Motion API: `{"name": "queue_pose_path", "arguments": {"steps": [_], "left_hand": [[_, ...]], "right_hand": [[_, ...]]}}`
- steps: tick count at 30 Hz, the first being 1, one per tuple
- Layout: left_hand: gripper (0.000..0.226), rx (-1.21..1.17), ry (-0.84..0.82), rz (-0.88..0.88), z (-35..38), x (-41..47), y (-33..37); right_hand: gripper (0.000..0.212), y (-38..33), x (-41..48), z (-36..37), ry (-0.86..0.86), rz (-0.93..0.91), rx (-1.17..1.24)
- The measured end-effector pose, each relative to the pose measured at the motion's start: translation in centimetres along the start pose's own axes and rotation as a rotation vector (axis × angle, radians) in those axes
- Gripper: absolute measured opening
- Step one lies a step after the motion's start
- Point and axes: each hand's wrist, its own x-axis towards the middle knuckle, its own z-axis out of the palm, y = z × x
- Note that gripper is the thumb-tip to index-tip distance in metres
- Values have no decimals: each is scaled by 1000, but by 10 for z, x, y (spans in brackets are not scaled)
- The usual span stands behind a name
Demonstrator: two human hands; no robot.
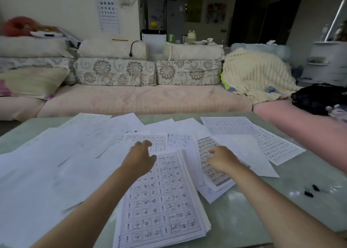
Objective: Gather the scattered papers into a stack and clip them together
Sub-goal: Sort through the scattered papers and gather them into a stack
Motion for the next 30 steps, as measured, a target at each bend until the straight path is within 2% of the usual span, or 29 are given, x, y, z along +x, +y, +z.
{"name": "queue_pose_path", "arguments": {"steps": [1, 2, 6, 9, 11, 13, 15, 18, 23, 28, 30], "left_hand": [[49, -26, -1, 54, 8, 6, 14], [47, -32, -17, 111, 17, 11, 28], [52, 19, -193, 280, 63, 33, 82], [69, 157, -298, 258, 93, 51, 108], [85, 248, -362, 220, 109, 60, 116], [100, 310, -400, 201, 122, 67, 117], [104, 324, -377, 197, 132, 69, 117], [97, 290, -333, 202, 138, 69, 116], [83, 276, -277, 184, 137, 71, 120], [83, 317, -241, 118, 140, 71, 129], [75, 252, -161, 115, 142, 68, 138]], "right_hand": [[22, 10, 5, -6, 11, 18, -17], [28, 21, 10, -12, 21, 51, -27], [71, 62, 32, -25, 30, 192, -69], [96, 87, 48, -27, -31, 278, -100], [103, 97, 56, -26, -71, 295, -119], [97, 102, 62, -26, -71, 296, -78], [79, 104, 67, -26, -62, 300, 11], [59, 107, 72, -29, -52, 319, 44], [65, 117, 73, -38, -3, 375, 208], [38, 146, 58, -55, 209, 405, 138], [29, 164, 56, -55, 204, 418, 343]]}}
